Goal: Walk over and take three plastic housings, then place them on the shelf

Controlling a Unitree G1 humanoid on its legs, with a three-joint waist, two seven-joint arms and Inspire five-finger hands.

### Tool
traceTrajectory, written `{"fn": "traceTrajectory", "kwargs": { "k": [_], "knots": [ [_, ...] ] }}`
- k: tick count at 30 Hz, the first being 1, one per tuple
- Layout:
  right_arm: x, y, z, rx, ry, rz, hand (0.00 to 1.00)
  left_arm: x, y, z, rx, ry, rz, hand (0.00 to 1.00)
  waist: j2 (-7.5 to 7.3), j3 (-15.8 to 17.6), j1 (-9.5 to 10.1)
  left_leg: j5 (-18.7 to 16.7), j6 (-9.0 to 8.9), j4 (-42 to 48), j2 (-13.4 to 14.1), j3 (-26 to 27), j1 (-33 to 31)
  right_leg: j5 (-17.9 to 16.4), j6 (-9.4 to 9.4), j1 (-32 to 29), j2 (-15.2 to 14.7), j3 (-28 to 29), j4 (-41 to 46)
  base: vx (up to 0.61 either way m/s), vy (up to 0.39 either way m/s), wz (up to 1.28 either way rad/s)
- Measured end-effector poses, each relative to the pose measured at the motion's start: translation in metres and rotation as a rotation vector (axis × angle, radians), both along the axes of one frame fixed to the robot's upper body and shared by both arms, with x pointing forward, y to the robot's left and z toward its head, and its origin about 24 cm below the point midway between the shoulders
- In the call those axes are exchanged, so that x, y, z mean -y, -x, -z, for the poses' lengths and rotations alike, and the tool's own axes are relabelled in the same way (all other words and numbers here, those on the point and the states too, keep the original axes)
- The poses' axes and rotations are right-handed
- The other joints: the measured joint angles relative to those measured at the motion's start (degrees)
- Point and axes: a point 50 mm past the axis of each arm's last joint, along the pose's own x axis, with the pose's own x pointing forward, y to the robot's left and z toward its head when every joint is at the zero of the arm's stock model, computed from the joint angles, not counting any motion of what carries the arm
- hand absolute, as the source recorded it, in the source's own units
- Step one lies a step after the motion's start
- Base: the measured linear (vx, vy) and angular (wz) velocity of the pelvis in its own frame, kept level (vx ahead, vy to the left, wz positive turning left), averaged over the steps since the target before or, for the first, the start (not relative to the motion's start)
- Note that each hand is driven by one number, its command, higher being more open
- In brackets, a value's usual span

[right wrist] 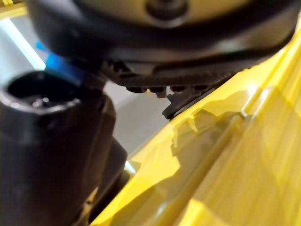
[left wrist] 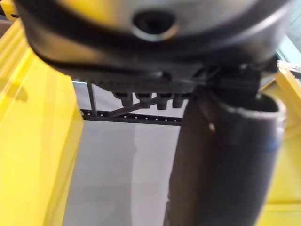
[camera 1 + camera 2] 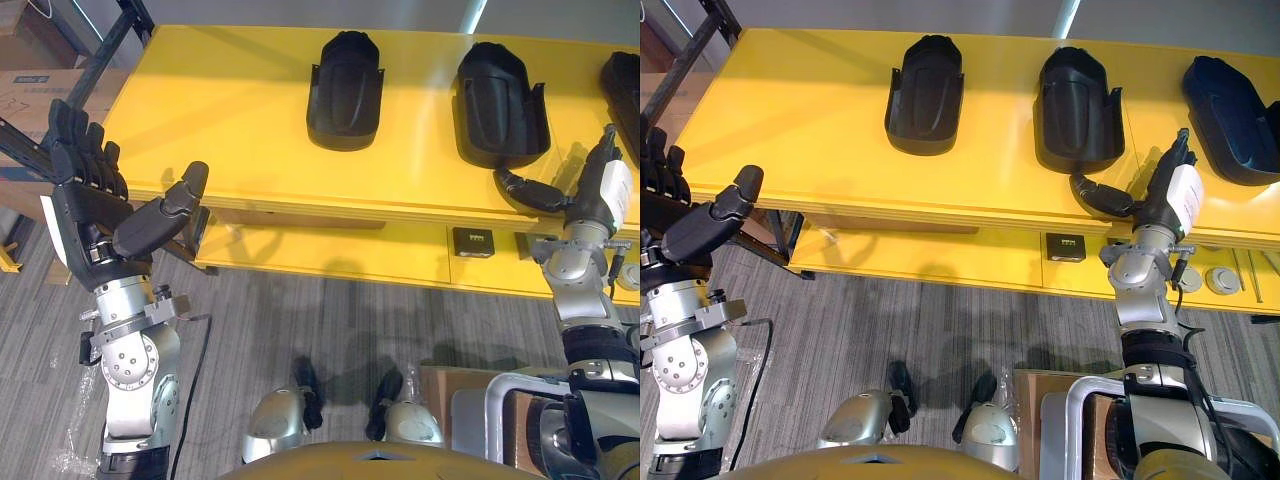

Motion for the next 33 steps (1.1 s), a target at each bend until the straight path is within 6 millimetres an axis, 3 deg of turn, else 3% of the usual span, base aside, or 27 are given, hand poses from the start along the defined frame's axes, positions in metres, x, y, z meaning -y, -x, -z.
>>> {"fn": "traceTrajectory", "kwargs": {
  "k": [33],
  "knots": [
    [-0.004, -0.012, -0.010, 0.037, -0.020, 0.001, 1.00, 0.000, 0.000, 0.000, 0.000, 0.022, 0.014, 1.00, 0.01, 0.0, 0.11, 2.0, -0.14, -2.9, -0.5, -0.5, 1.0, 0.0, -0.01, 0.1, 0.1, -0.6, 0.0, 0.00, 0.001, 0.00]
  ]
}}
